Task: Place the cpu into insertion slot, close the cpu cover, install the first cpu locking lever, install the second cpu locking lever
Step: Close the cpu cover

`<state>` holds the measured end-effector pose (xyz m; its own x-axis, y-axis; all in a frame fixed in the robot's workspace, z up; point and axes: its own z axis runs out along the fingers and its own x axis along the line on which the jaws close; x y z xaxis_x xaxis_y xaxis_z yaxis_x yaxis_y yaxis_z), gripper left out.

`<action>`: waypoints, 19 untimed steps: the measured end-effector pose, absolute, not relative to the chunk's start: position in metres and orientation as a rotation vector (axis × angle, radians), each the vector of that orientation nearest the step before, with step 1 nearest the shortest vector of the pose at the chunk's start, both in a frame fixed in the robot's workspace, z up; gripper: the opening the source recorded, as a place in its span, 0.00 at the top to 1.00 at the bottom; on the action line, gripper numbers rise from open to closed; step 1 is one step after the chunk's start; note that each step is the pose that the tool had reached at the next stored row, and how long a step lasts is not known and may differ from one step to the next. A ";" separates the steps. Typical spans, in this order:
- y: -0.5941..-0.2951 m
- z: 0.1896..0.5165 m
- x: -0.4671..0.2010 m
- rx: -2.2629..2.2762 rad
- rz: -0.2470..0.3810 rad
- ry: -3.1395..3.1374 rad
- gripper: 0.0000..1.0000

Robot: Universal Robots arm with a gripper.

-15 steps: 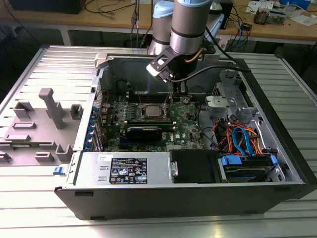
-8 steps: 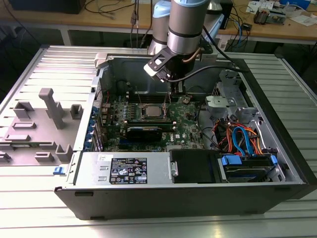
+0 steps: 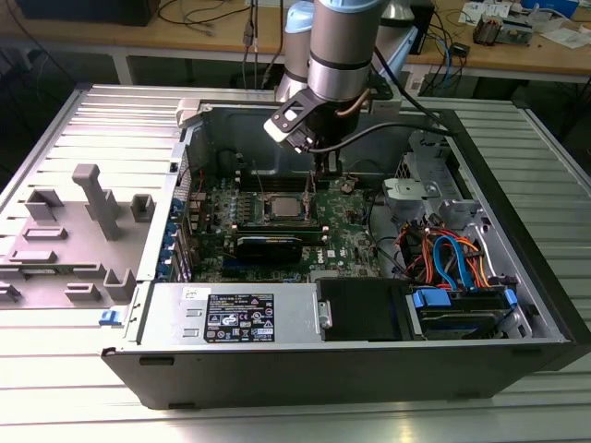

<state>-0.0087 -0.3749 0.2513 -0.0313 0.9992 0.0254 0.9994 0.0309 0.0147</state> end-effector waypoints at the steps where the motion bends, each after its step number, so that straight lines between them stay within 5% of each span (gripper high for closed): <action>1: -0.375 0.251 -0.009 -2.181 -0.044 -2.250 0.89; 19: -0.375 0.251 -0.015 -2.181 -0.044 -2.250 0.89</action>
